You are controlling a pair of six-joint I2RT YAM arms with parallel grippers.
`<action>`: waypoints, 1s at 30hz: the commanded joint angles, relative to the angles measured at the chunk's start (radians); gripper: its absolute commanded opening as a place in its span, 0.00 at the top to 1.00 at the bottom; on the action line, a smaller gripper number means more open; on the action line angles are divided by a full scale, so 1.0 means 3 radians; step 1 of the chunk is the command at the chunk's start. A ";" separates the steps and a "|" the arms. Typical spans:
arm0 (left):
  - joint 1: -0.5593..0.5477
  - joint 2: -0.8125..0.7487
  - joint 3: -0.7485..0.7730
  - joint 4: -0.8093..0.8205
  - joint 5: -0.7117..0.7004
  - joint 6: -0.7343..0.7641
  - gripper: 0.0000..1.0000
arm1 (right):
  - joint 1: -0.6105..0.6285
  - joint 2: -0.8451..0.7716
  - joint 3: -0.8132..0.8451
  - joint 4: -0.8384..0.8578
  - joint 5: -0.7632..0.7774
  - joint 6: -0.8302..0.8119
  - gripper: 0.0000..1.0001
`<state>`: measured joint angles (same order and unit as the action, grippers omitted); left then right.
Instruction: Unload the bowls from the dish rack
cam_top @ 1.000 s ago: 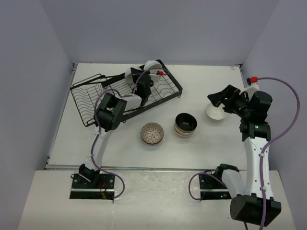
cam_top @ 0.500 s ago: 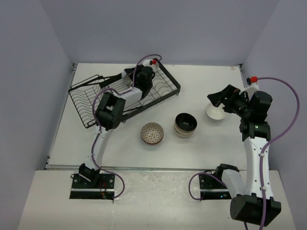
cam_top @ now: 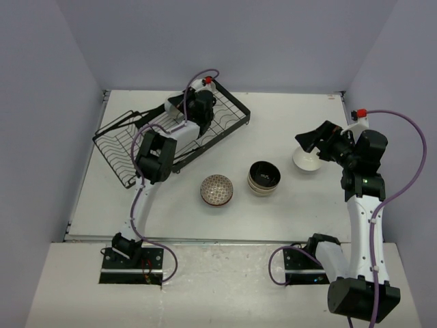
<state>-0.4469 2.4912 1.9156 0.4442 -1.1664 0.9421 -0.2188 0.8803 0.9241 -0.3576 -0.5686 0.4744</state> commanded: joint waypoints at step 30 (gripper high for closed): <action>-0.0239 -0.0517 -0.0316 0.0810 0.0789 0.1042 1.00 | 0.0003 -0.0066 -0.0053 0.0149 -0.0083 0.0004 0.01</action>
<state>-0.5247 2.4676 1.7596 0.6525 -0.9306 1.2903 -0.2188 0.8761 0.9134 -0.3492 -0.5697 0.4747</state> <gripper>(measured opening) 0.064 0.987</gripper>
